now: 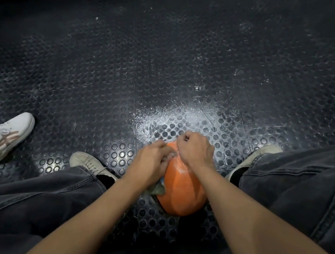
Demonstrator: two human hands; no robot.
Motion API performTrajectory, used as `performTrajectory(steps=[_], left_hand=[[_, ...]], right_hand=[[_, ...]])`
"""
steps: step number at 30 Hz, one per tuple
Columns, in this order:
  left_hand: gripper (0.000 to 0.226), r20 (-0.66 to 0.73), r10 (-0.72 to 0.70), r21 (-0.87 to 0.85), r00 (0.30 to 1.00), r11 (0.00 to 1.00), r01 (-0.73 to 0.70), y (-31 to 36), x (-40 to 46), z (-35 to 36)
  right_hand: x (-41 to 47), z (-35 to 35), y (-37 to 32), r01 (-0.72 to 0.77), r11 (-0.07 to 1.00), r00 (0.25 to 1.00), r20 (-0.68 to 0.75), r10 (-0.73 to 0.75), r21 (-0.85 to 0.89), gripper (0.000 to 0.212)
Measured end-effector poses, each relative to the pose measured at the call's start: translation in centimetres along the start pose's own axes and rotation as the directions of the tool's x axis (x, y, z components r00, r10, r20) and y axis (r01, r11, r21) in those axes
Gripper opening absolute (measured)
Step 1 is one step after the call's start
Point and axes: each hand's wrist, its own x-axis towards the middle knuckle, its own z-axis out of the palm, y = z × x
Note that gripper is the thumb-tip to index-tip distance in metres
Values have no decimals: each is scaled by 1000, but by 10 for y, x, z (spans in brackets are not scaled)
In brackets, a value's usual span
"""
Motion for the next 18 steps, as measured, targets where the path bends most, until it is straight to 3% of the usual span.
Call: performTrajectory(steps=[3,9,14,18], left_hand=[[23,75,119,-48,990,992,-116,6,-26,-7],[19,-15,-148,61,989,987,148,-7,29,3],[30,85,91,-39,992,995,-88,10,-23,-6],[21,-42,-129,37,991,991,130,-9,21,2]], right_hand=[[2,-1,4,11,1000,1000,26,-11,11,33],[-4,3,-3,7,1000,1000,-6,-7,20,29],[3,1,1,-36,999,999,-10,36,37,34],[1,4,0,0,1000,1000,5,0,29,31]])
